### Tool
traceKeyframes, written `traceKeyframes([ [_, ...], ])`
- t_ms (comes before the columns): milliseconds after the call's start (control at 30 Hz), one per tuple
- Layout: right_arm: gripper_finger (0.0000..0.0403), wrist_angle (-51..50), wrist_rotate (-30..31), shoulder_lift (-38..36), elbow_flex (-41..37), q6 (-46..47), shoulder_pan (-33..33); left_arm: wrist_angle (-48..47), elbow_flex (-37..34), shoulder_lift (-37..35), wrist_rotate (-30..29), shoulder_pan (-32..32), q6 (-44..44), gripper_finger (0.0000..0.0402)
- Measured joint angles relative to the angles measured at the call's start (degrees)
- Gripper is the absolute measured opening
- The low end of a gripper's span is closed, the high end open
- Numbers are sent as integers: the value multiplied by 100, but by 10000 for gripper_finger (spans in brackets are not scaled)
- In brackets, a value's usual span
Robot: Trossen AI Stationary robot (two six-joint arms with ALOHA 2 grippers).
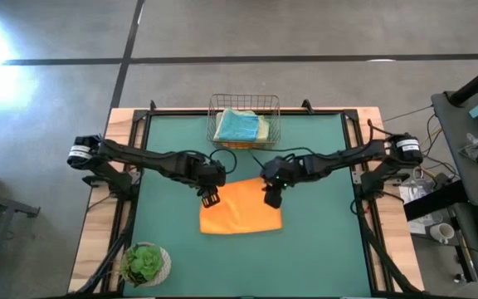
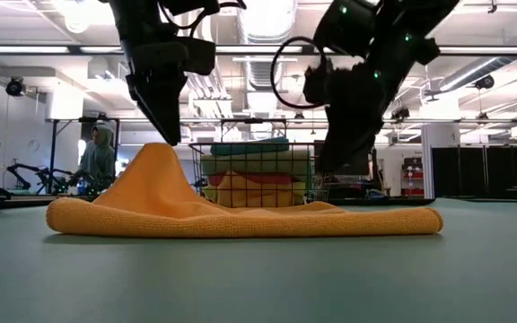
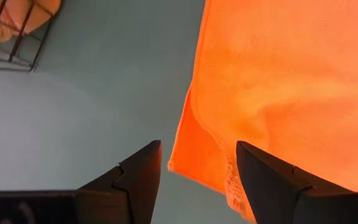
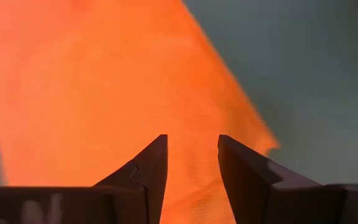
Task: Fold microfiber towels
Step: Fold the orange microfiber towel
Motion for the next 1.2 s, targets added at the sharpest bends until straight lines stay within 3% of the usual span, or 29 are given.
traceKeyframes([
  [233,132,17,108,11,-76,-869,-402,153,0,0,-2,0,-11,192],
  [367,132,85,72,143,-92,-970,-695,170,0,0,-2,0,-15,192],
  [567,132,289,-636,522,-98,-1153,-947,230,0,0,-2,0,-29,192],
  [867,129,348,-638,767,-98,-1050,-1022,275,0,0,-2,0,-30,192],
  [1200,37,331,-643,767,-98,-1017,-1022,273,0,0,-2,0,-29,192],
])
